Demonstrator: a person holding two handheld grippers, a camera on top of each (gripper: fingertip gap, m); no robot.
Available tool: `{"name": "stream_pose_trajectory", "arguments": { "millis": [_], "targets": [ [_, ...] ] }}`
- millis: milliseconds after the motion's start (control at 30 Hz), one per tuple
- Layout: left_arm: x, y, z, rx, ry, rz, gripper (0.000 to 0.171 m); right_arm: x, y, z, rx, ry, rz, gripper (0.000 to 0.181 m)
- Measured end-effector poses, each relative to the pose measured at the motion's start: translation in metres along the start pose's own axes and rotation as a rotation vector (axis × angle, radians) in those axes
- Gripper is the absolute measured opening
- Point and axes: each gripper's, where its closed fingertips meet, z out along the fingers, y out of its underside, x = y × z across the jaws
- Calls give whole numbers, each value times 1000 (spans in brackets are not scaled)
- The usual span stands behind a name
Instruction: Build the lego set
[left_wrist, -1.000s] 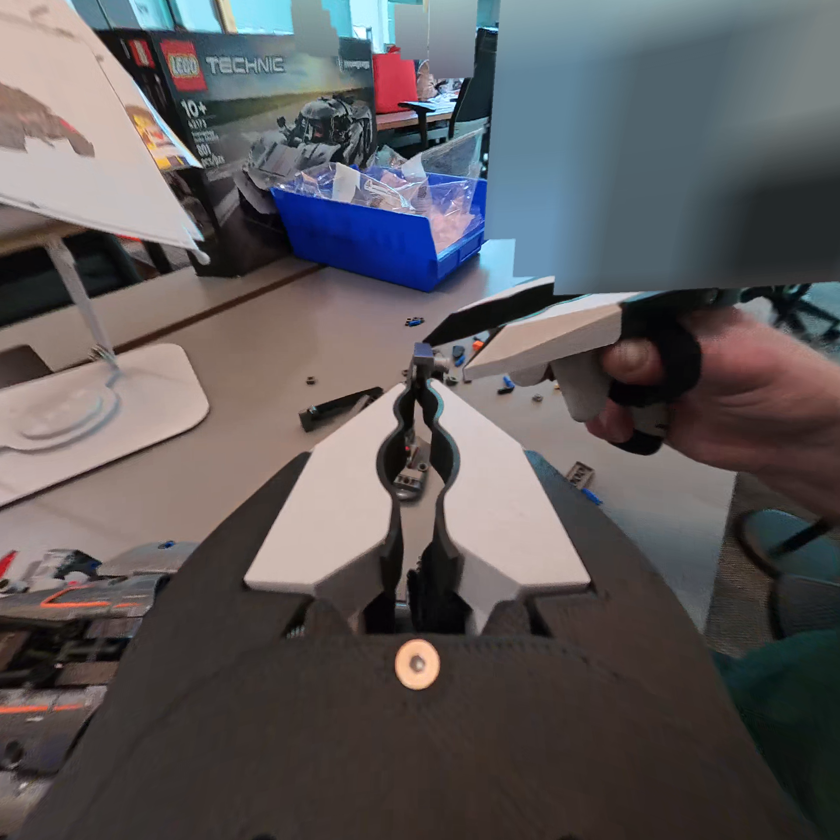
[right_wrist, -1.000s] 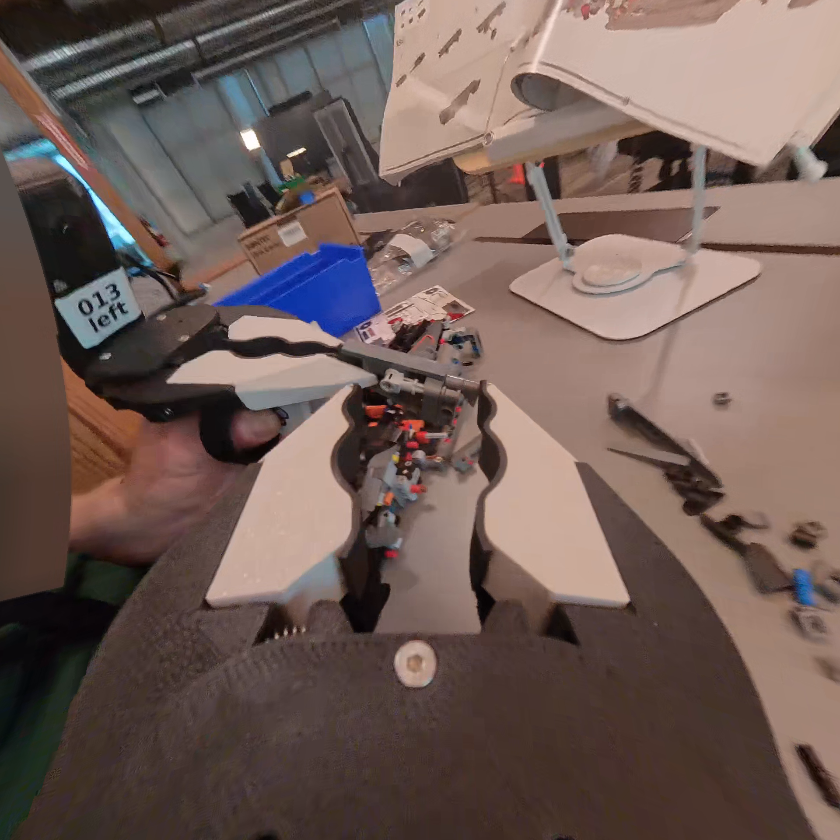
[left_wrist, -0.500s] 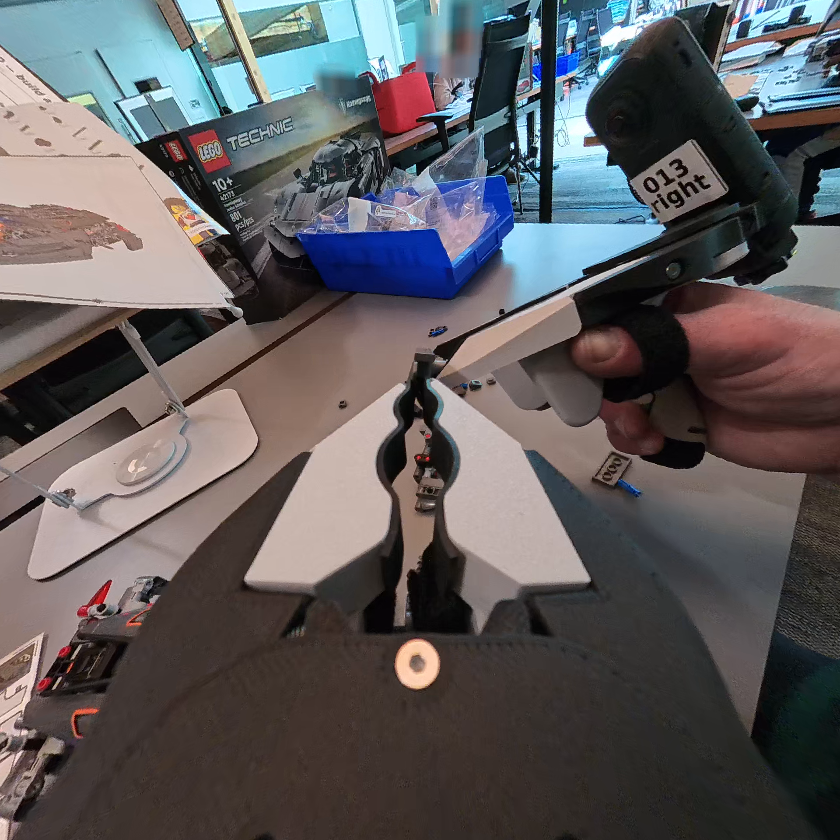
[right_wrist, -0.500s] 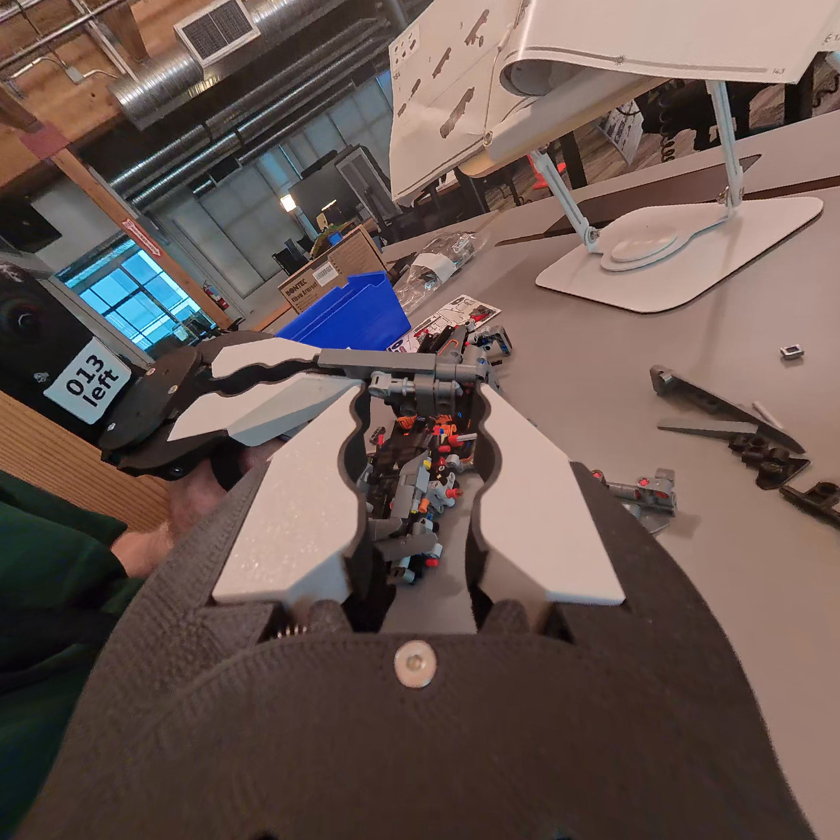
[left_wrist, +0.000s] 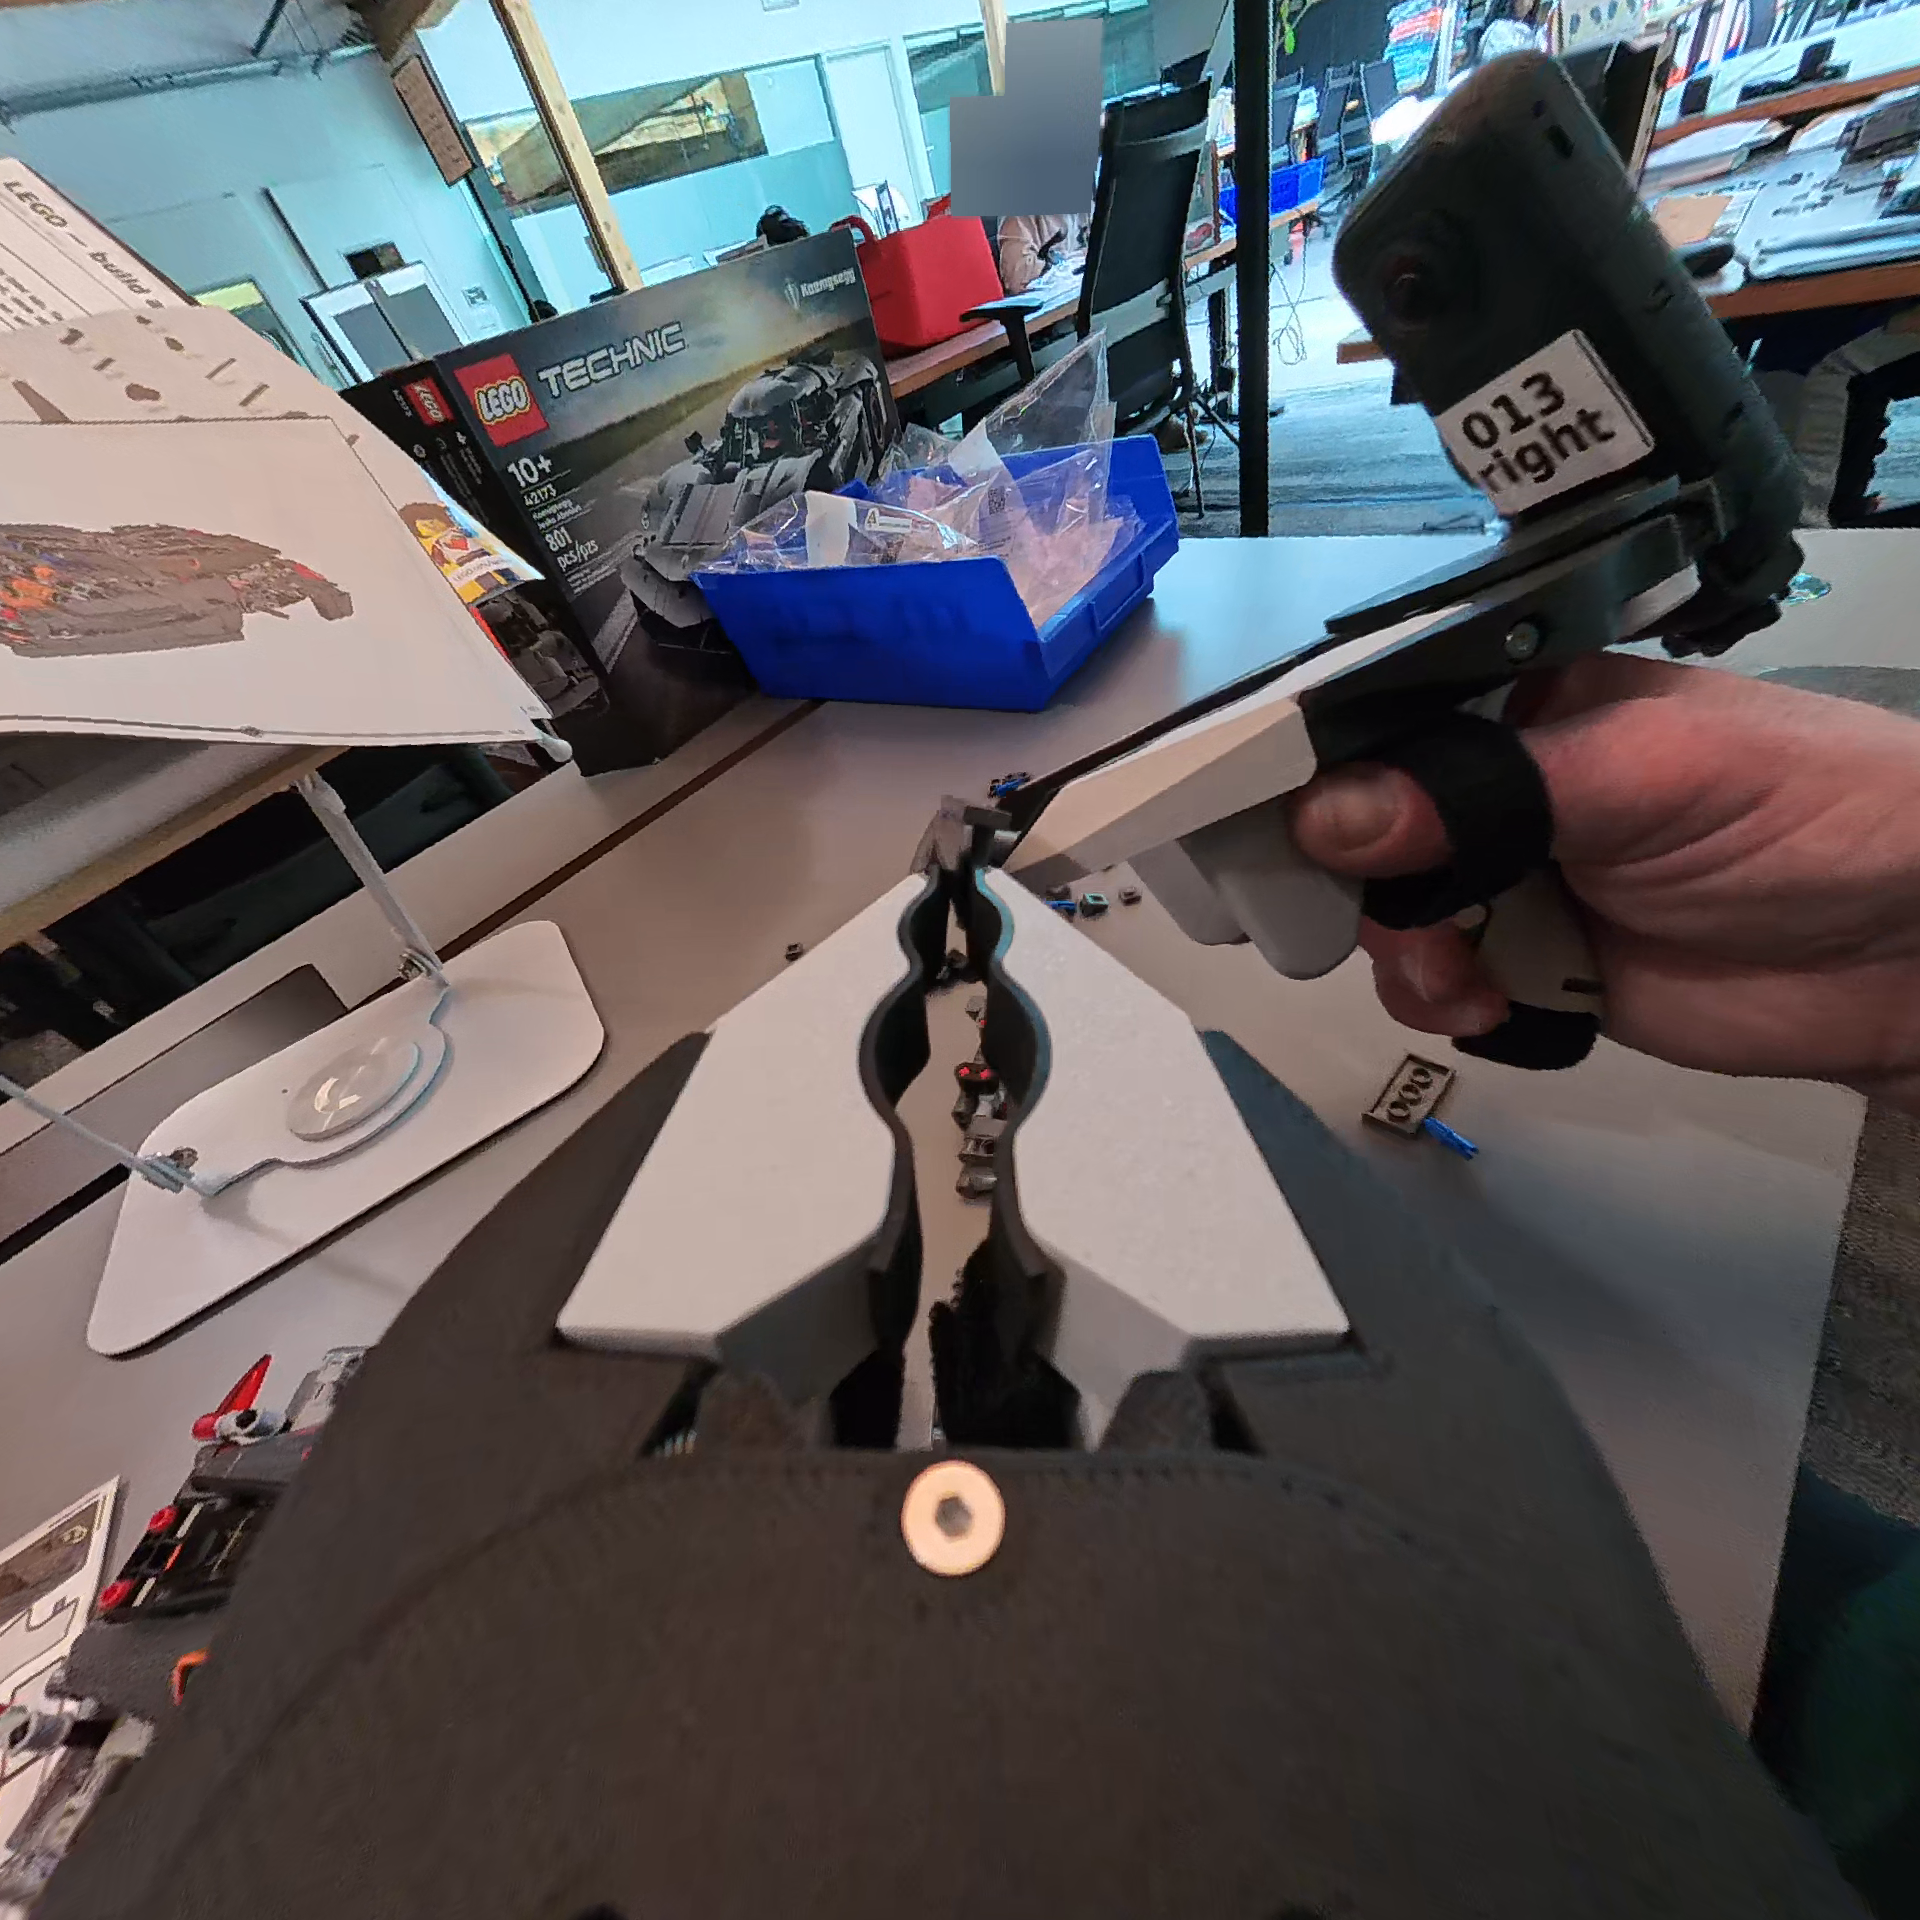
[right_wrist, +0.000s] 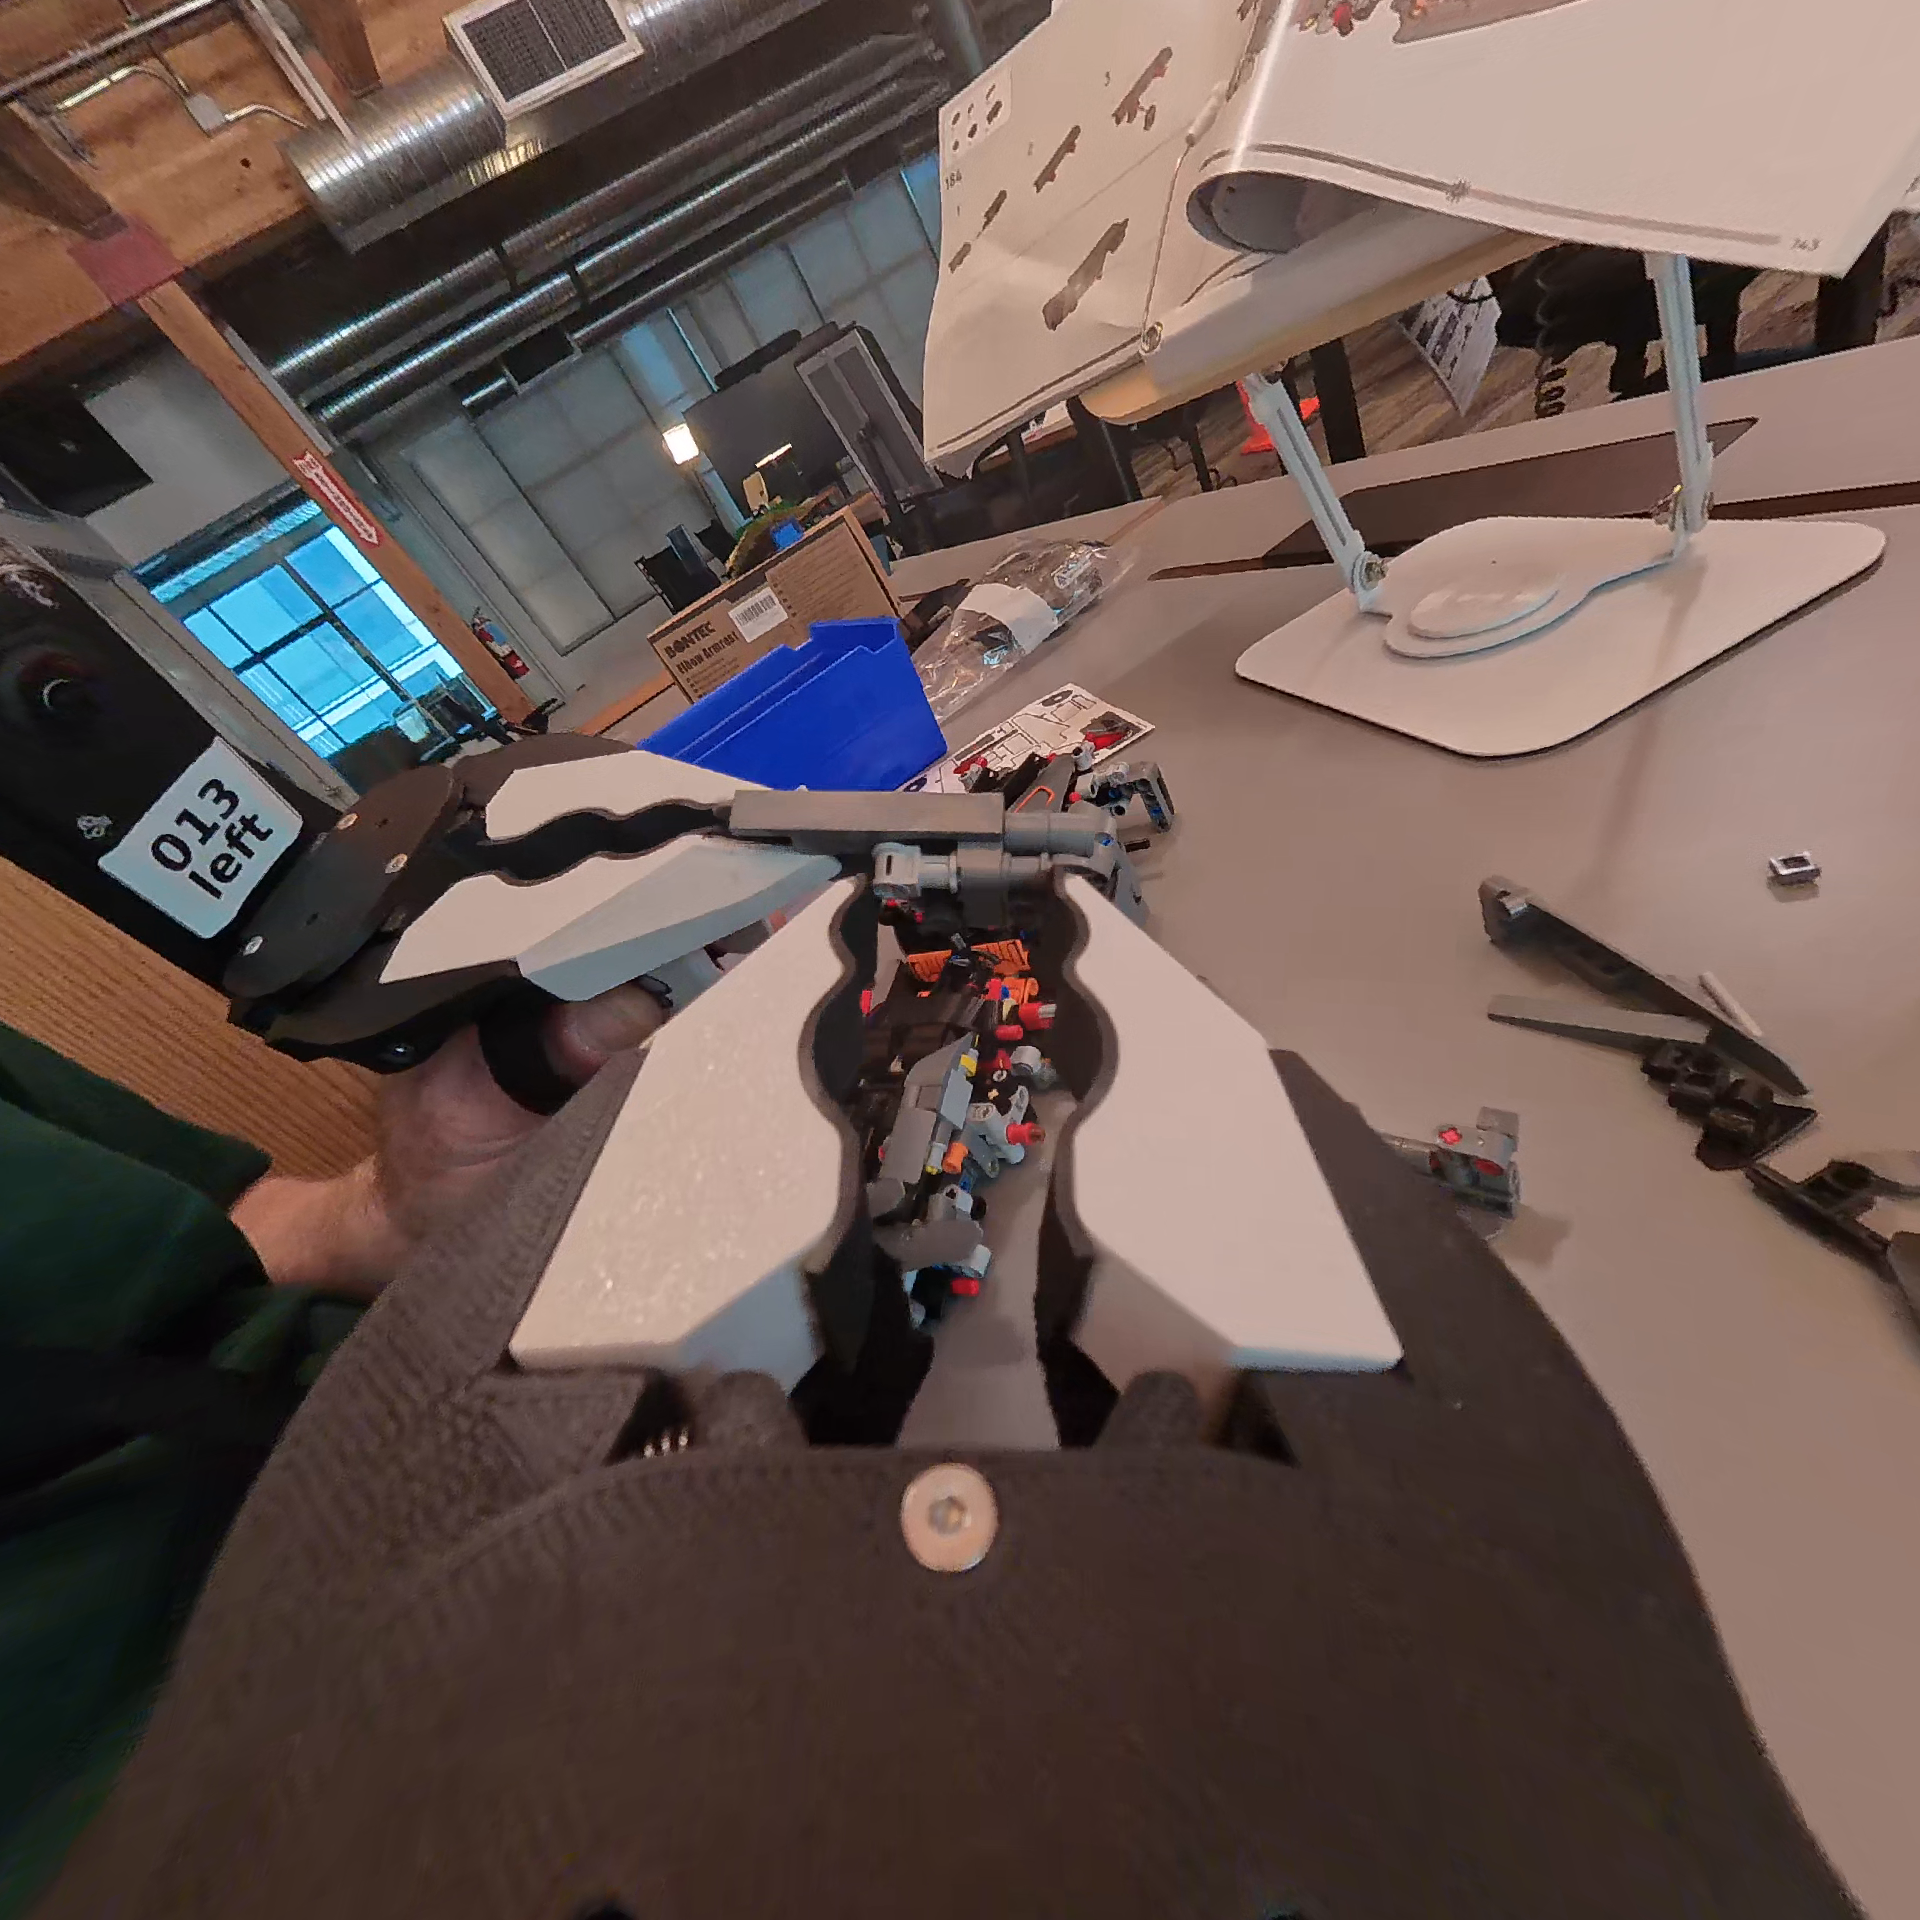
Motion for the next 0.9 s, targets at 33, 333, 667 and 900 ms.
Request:
{"name": "stream_pose_trajectory", "arguments": {
  "millis": [33, 333, 667, 900],
  "targets": [
    [-1, 0, 0, 4, 1, -6, 0, 0, -1, 0, 3, 0, -4, 29],
    [-3, 0, 0, 40, 48, -125, 0, -3, -5, 0, 10, 37, -62, 31],
    [-11, 1, -10, 43, 39, -156, 0, -10, -2, 6, -41, -10, -73, 36],
    [-73, 28, -43, 4, -27, -336, 0, 15, 31, 7, -318, 49, -284, 35]
  ]
}}
